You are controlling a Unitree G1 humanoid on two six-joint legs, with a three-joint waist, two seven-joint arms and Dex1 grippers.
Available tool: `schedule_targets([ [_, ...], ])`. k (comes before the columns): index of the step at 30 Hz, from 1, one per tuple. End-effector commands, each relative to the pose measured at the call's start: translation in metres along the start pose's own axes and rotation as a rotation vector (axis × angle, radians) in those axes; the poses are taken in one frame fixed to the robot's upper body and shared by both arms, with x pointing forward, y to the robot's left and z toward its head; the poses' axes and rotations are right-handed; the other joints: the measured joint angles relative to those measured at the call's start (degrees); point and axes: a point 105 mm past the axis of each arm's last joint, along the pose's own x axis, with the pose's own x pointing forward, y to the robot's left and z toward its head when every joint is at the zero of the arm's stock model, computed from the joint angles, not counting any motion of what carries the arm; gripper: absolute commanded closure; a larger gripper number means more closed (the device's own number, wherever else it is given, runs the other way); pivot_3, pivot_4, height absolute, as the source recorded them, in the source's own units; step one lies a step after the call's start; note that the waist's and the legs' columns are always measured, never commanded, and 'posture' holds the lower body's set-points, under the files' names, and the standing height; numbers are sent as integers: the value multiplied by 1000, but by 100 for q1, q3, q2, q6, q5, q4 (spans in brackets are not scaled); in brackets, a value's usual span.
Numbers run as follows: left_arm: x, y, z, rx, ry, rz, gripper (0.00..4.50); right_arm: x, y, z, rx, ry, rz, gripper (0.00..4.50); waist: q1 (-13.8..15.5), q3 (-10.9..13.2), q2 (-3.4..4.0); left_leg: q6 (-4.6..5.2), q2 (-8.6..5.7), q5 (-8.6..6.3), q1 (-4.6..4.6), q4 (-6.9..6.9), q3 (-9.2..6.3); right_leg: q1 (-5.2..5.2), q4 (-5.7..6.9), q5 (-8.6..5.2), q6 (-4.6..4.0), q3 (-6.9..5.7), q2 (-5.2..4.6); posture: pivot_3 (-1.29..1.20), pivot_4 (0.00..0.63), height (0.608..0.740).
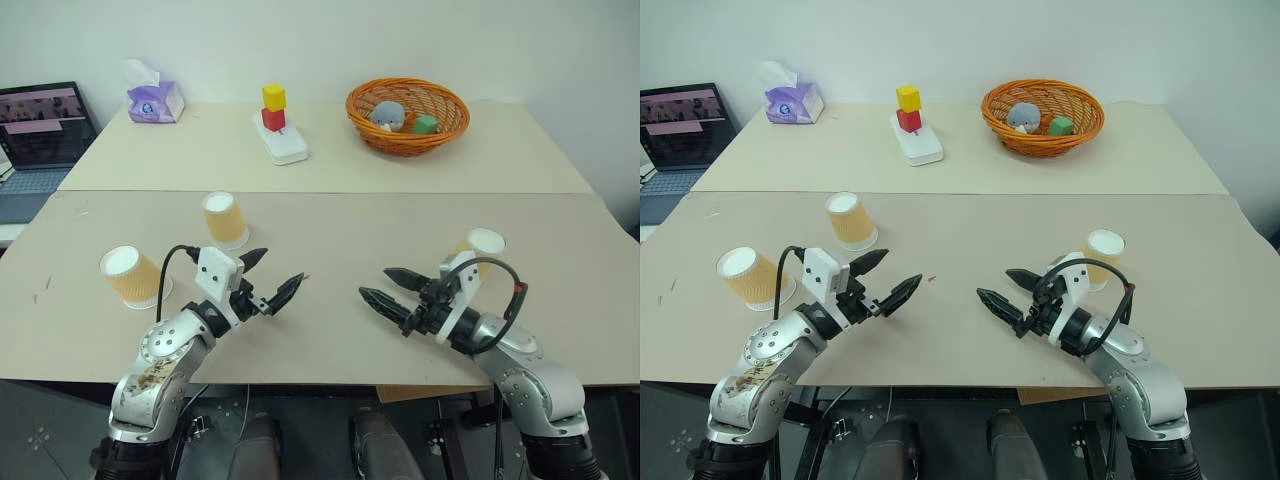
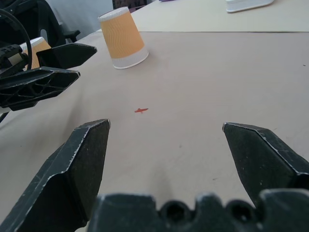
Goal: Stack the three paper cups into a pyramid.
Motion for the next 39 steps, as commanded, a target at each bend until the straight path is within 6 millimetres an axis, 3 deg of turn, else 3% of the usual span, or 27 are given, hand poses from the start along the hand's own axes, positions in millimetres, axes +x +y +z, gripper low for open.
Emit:
schedule_targets([
  [1, 3, -1, 13, 19, -41, -21, 0, -2, 2, 17, -52, -57, 6, 80, 0, 0, 0, 0, 0, 0, 0, 0, 0, 0, 0, 0, 0, 0, 0, 0, 150, 658],
  [7, 6, -12, 21, -2, 10, -178, 0, -20, 7, 26, -83, -36, 26, 80, 19, 2, 0, 0, -2, 0, -2, 0, 0, 0, -1, 0, 0, -1, 0, 0, 150, 658],
  [11, -1, -28, 27, 15, 76, -372, 0, -56, -7, 37, -132, 29, -26, 80, 32, 14, -1, 0, -3, 0, -4, -3, 0, 1, -8, -2, 2, -1, -1, 0, 150, 658],
  [16, 2, -34, 32, 54, 98, -478, 0, -97, -20, 53, -216, 91, -109, 80, 49, 19, -4, 0, -4, 0, 8, -4, 1, 12, -10, -2, 2, -2, -1, 0, 150, 658],
  [22, 19, -47, 21, 223, 130, -590, 0, -141, -62, 70, -310, 118, -378, 80, 34, 24, -11, 2, -6, -1, 26, -9, 3, 28, -15, -4, 2, 0, 0, 0, 150, 658],
  [28, 37, -47, 20, 248, 120, -607, 0, -138, -84, 73, -331, 62, -473, 80, 9, 29, -12, 3, -6, -1, 26, -12, 4, 27, -15, -4, 1, 2, 1, 0, 150, 658],
  [34, 44, -43, 13, 289, 125, -600, 0, -120, -92, 70, -322, 24, -470, 80, 8, 35, -7, 5, -7, -3, 26, -14, 3, 28, -15, -5, 0, 3, 2, 0, 150, 658],
  [39, 44, -41, 11, 261, 118, -557, 0, -108, -88, 66, -298, 26, -412, 80, 48, 36, -6, 5, -8, -2, 25, -13, 2, 29, -15, -5, 0, 3, 0, 0, 150, 658],
])
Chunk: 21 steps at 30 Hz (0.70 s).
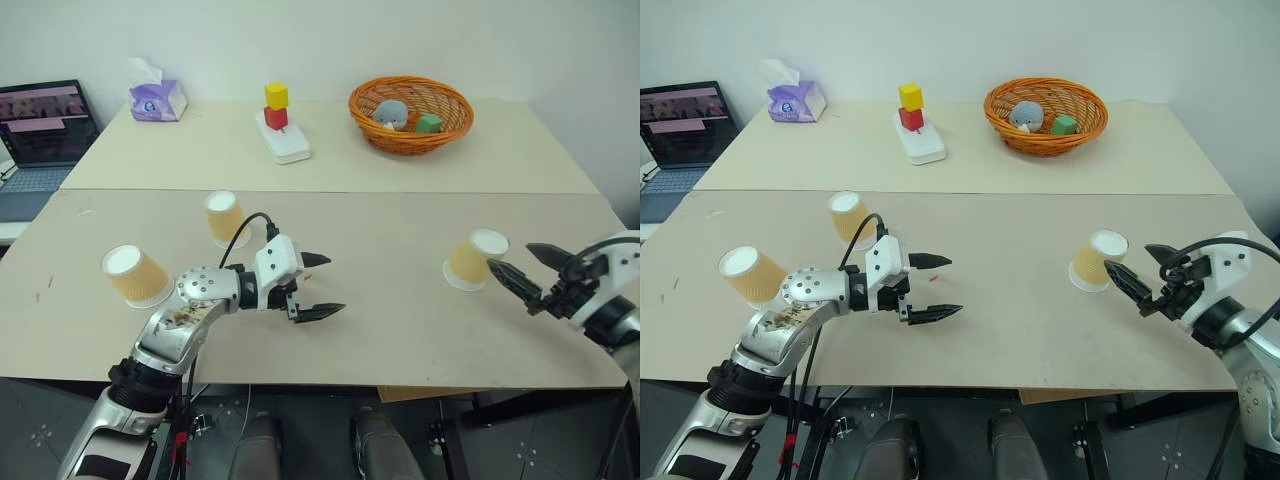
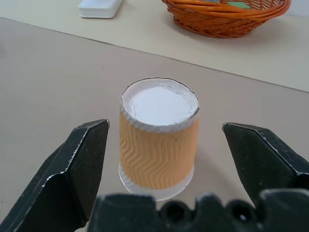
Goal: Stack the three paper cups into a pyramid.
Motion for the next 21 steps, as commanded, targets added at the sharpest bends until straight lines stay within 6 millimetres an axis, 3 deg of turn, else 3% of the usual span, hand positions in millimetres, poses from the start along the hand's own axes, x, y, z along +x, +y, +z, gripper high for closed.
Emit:
schedule_targets([
  [1, -2, 0, 8, 7, -34, 30, 0, 2, 3, 11, -30, -41, 18, 80, 12, 0, 0, 0, 0, 0, 0, 0, 0, 0, 0, 0, 0, 0, 0, 0, 150, 658],
  [21, -14, -3, 5, -46, -43, 77, 0, 19, -1, 12, -3, -55, 51, 80, -12, 0, 1, 0, 0, 0, 3, 0, 0, 2, 1, 0, 0, 0, -1, 0, 150, 658],
])
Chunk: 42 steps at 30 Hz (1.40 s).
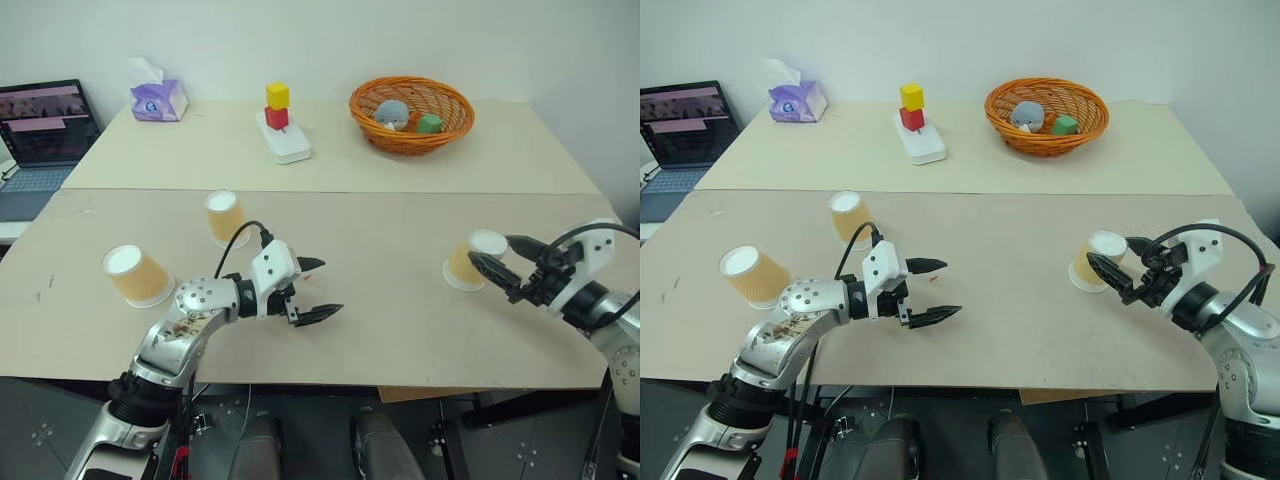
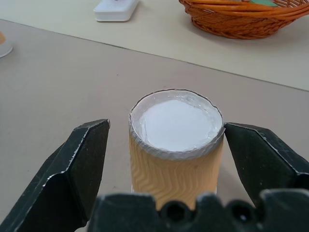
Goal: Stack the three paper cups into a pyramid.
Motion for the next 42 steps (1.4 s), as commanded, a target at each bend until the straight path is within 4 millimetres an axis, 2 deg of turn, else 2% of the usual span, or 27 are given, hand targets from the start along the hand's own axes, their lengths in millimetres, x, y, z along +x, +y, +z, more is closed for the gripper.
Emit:
schedule_targets([
  [1, -7, 0, 12, 28, -30, 6, 0, -1, -2, 13, -38, -50, -2, 80, -5, 0, 0, 0, 0, 0, 1, 0, 0, 0, 0, 0, 0, 0, 0, 0, 150, 658],
  [13, -13, -1, 13, 10, -36, 11, 0, 8, -3, 8, -34, -53, 11, 80, -10, 0, 0, 0, 0, 0, 1, 0, 0, 0, 0, 0, 0, 0, 0, 0, 150, 658],
  [17, -13, 0, 15, 18, -37, 24, 0, 10, -1, 8, -32, -58, 29, 1040, -9, 0, 0, 0, 0, 0, 1, 0, 0, 0, 0, 0, 0, 0, 0, 0, 150, 658],
  [18, -14, 2, 16, 15, -41, 33, 0, 11, -3, 8, -32, -60, 21, 1513, -9, 0, 1, 0, 0, 0, 1, 0, 0, 0, 0, 0, 0, 0, 0, 0, 150, 658],
  [20, -14, 3, 17, 14, -45, 44, 0, 12, -5, 9, -30, -63, 10, 1858, -9, 0, 1, 0, 0, 0, 0, 1, 0, 0, 0, 0, 0, 0, 0, 0, 150, 658],
  [26, -21, 8, 20, -4, -54, 87, 0, 17, -6, 16, -48, -80, 21, 1858, -14, 1, 1, 0, 0, 0, 1, 0, 0, 0, 0, 0, 0, 0, 0, 0, 150, 658],
  [29, -30, 6, 19, -35, -54, 106, 0, 23, -3, 29, -44, -121, 51, 1858, -46, 2, 3, 0, 1, 0, 1, -1, 0, -2, 0, 0, 0, 0, 0, 0, 150, 658],
  [33, -45, -5, 15, -78, -42, 108, 0, 46, 29, 52, -24, -182, 234, 1858, -82, 9, 9, 0, 3, 0, 4, -2, 2, -4, 5, 0, -1, 5, 2, 0, 150, 658],
  [36, -51, -5, 11, -100, -30, 136, 0, 59, 50, 62, 2, -198, 363, 1858, -58, 11, 10, 0, 2, 0, 7, -1, 1, -4, 10, 0, -1, 3, 2, 0, 150, 658],
  [42, -60, -7, 7, -116, -10, 190, 0, 87, 83, 63, 19, -178, 558, 1858, -8, 14, 9, 0, 1, 0, 2, -1, 1, -3, 0, 0, -1, 0, -3, 0, 150, 658],
])
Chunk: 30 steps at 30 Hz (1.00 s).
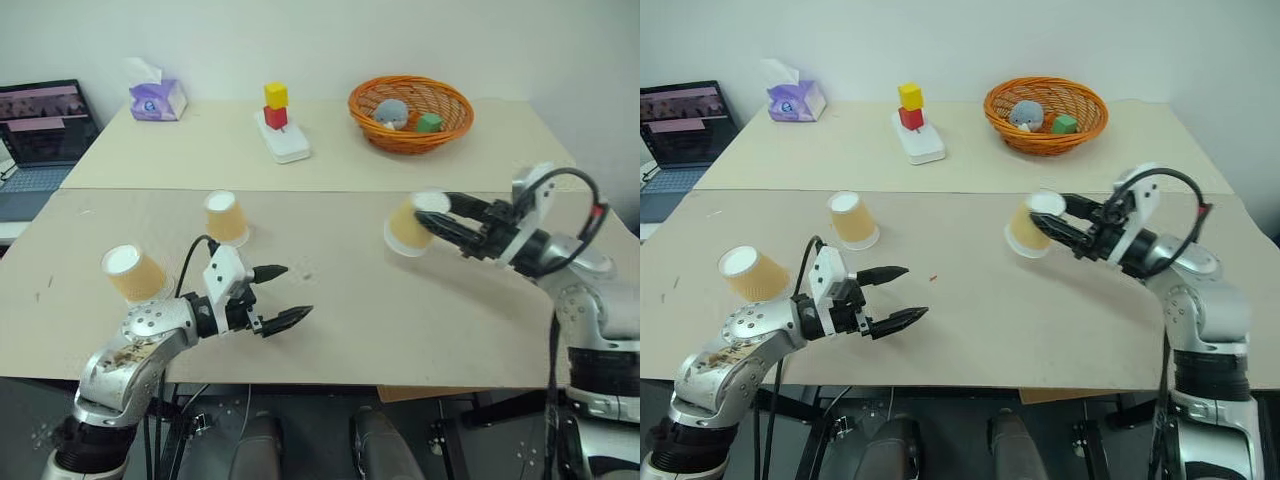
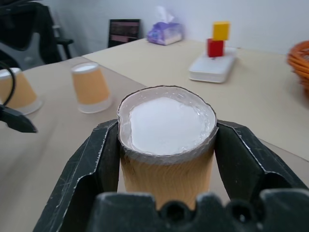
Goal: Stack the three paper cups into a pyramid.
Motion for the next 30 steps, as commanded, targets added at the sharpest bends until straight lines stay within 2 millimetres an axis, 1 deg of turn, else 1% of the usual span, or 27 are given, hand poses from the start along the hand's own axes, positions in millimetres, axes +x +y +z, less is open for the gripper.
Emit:
schedule_targets([
  [1, -7, -2, 11, 31, -31, 34, 0, 20, 9, 0, 7, 2, 108, 1858, -10, 1, -1, 0, 0, 0, 0, 0, 0, 0, 0, 0, 0, 0, 0, 0, 150, 658],
  [4, -10, -1, 12, 19, -41, 67, 0, 36, 15, -6, 27, 20, 197, 1858, -19, 3, 1, 0, 0, 0, 1, 0, 0, -1, 1, 0, 0, -1, -1, 0, 150, 658],
  [8, -11, -2, 12, 17, -40, 83, 0, 49, 19, -10, 24, 36, 256, 1858, -27, 5, 3, 0, 1, 0, 1, 0, 0, -2, 2, 1, -1, -1, -1, 0, 150, 658],
  [13, -12, -4, 14, 18, -46, 97, 0, 79, 26, -23, -7, 90, 352, 1858, -67, 7, 3, 0, 1, 0, 4, -1, 0, -3, 3, 1, -2, 0, -1, 0, 150, 658],
  [16, -11, -4, 15, 20, -48, 101, 0, 95, 31, -26, -17, 98, 392, 1858, -78, 7, 4, -1, 1, 0, 7, -3, 0, -5, 8, 1, -3, 0, 0, 0, 150, 658],
  [25, -9, -5, 16, 26, -51, 104, 0, 113, 41, -27, -50, 104, 470, 1858, -49, 11, 8, -3, -1, 1, 0, -2, 0, -10, 9, 2, -3, -1, -7, 0, 150, 658],
  [27, -9, -5, 16, 28, -51, 103, 0, 112, 41, -28, -63, 113, 476, 1858, -50, 11, 9, -3, 0, 2, 1, -3, -1, -10, 10, 1, -3, -2, -7, 0, 150, 658],
  [30, -9, -5, 16, 28, -53, 107, 0, 105, 33, -27, -82, 126, 458, 1858, -54, 11, 9, -3, -1, 1, 1, -3, -1, -10, 10, 1, -3, -1, -7, 0, 150, 658],
])
